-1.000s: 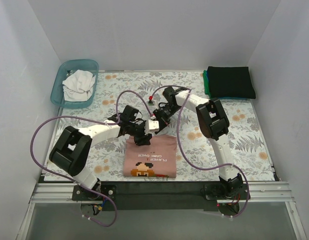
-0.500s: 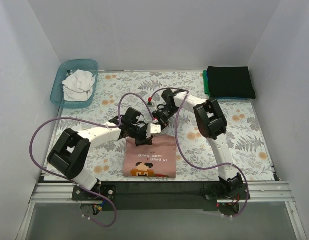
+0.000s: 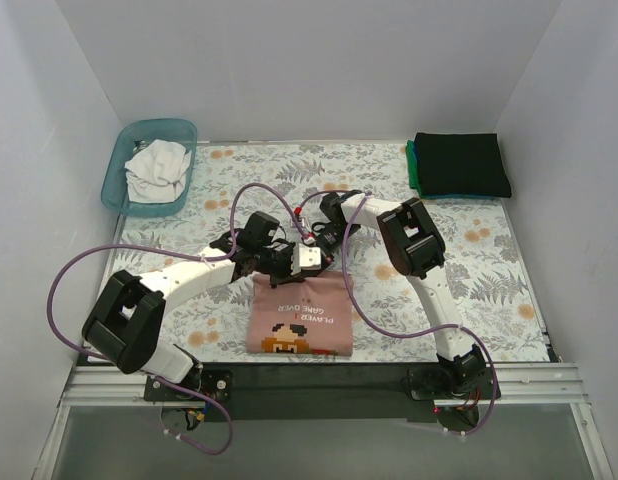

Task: Fold and stack the t-shirts
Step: Fold the tshirt

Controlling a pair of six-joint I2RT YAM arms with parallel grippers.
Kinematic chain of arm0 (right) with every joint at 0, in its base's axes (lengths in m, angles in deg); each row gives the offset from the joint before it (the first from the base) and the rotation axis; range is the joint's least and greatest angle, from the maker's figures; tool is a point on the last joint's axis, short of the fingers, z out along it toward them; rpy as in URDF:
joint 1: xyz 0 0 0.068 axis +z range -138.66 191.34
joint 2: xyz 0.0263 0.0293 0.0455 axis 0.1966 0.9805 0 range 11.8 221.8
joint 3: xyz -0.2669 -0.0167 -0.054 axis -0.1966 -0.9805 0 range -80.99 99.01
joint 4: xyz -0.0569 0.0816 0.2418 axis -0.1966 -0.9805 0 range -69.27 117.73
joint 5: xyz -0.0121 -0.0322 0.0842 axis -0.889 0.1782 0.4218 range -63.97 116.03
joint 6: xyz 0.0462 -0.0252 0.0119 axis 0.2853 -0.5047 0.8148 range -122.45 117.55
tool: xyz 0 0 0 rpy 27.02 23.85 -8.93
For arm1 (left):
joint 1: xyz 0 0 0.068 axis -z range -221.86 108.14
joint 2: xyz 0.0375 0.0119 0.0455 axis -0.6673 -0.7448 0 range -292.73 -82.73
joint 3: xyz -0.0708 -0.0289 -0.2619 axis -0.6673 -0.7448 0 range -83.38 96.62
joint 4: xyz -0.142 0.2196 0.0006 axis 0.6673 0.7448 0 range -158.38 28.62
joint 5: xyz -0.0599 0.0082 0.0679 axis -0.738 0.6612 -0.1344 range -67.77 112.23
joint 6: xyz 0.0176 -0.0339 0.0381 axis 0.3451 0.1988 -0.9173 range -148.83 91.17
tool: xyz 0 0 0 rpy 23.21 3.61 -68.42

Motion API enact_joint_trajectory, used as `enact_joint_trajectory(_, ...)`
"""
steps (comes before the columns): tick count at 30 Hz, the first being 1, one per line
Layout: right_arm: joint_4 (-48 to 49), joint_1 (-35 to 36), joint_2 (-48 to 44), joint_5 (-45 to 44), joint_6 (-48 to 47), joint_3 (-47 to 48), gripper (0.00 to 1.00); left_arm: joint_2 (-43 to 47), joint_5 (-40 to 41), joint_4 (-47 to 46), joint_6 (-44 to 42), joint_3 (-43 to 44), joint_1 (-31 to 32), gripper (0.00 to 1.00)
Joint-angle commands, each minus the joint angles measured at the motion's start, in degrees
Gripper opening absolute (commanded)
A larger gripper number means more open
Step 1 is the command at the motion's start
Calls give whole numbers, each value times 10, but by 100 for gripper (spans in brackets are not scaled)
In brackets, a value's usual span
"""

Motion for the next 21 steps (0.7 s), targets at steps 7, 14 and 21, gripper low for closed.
enact_joint_trajectory(7, 0, 2, 24, -32, -30, -28, 4, -8, 9, -45, -28, 57, -21, 0)
enact_joint_trajectory(14, 0, 3, 24, -28, -30, -29, 4, -16, 0, -55, -45, 69, -37, 0)
enact_joint_trajectory(21, 0, 3, 23, -27, -34, -38, 3, -30, 13, -124, -48, 40, -43, 0)
